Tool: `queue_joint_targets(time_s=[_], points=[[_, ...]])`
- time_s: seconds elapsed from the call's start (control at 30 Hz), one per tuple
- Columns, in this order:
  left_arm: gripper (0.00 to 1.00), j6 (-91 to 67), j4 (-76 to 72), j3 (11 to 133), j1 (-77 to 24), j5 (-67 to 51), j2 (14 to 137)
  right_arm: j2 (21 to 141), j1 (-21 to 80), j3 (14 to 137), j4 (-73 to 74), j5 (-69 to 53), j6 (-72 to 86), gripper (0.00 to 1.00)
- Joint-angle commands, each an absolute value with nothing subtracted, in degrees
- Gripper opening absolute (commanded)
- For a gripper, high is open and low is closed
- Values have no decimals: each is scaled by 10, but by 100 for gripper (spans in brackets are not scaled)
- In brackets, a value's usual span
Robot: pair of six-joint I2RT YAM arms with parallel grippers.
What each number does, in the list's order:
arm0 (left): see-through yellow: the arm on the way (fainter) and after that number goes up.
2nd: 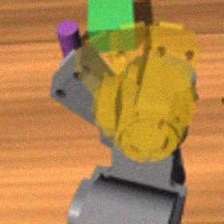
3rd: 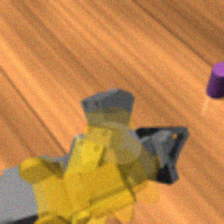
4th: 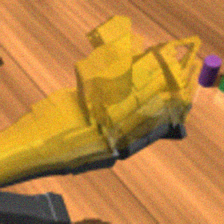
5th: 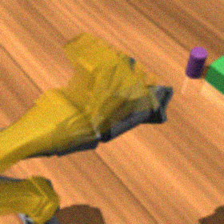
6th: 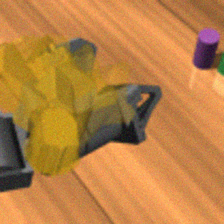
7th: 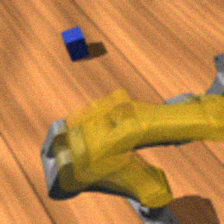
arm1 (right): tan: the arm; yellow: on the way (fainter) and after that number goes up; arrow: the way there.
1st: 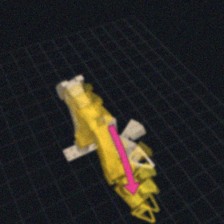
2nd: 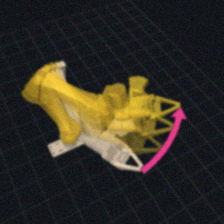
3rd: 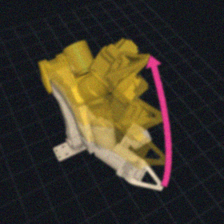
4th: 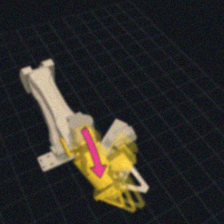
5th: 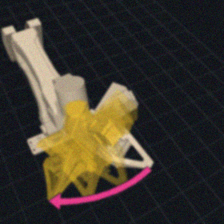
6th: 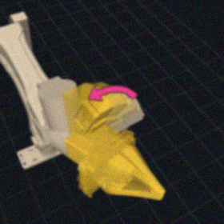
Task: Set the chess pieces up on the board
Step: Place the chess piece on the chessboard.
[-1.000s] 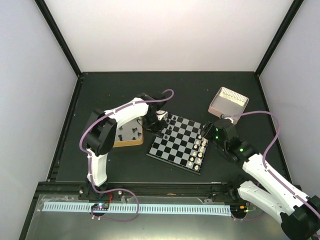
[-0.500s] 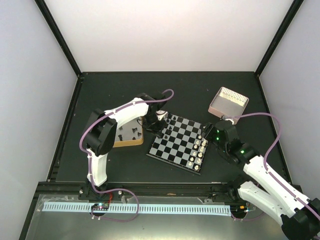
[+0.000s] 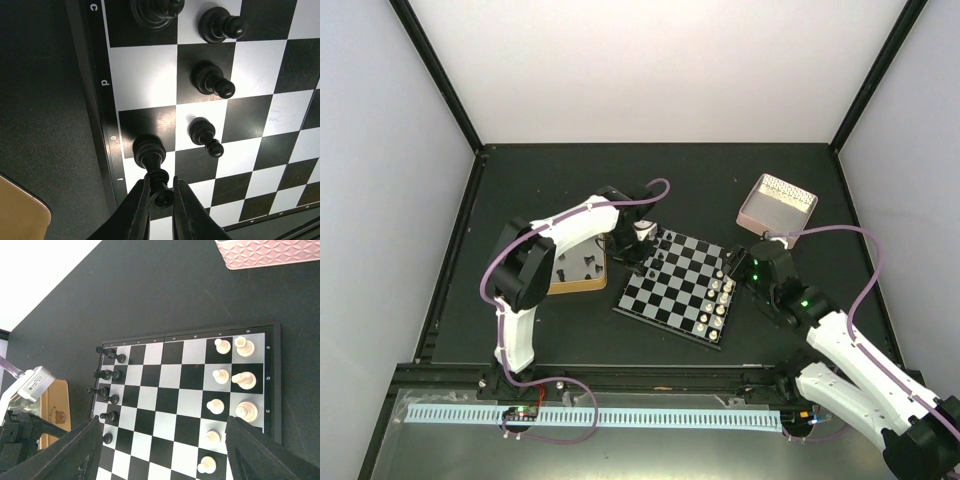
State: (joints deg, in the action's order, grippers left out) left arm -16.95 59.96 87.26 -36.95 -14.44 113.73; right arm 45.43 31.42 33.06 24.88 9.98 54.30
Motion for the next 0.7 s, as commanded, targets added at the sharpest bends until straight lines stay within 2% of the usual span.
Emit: queue_joint_targets(time_s=[0.0,0.67], points=[[13,-177,594,896,-376,-128,1154,457,311,324,246,109,544,68],[12,-183,574,899,-377,-120,1161,457,311,323,250,113,542,68]])
